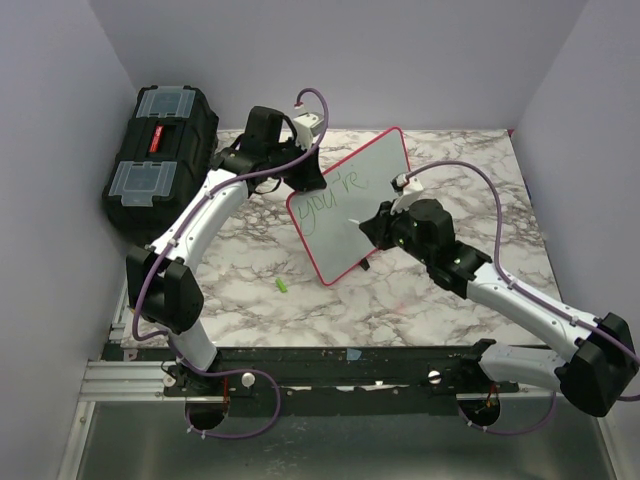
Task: Write a sentence on the whiteboard
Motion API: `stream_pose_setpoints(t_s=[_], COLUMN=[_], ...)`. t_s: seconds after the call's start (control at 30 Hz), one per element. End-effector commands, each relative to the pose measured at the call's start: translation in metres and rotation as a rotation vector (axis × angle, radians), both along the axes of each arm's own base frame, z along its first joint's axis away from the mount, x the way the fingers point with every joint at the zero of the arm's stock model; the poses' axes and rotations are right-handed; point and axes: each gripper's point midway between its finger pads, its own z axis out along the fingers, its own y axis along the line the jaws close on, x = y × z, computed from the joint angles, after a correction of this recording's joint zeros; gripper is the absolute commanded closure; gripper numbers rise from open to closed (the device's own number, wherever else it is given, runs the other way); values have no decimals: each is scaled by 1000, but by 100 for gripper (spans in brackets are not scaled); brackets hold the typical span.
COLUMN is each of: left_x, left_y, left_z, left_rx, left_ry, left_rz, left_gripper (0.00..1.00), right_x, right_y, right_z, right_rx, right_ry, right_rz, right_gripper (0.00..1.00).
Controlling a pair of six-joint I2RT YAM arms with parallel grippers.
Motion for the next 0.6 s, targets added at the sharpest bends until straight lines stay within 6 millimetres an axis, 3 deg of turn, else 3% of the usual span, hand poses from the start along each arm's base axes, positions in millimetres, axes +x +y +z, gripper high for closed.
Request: stream_pose_setpoints(t_s=[0.0,0.57], left_x=[-4,11], left_y=[5,19], left_z=[-27,-67], left_rx=[64,98], left_ry=[37,118], left_rz=[8,98], left_gripper=[100,100], right_x=[-16,-20], right_y=[9,28], right_z=[-2,-16], right_rx=[13,20], right_ry=[-6,14], right_rz=[107,176], right_gripper=[99,99])
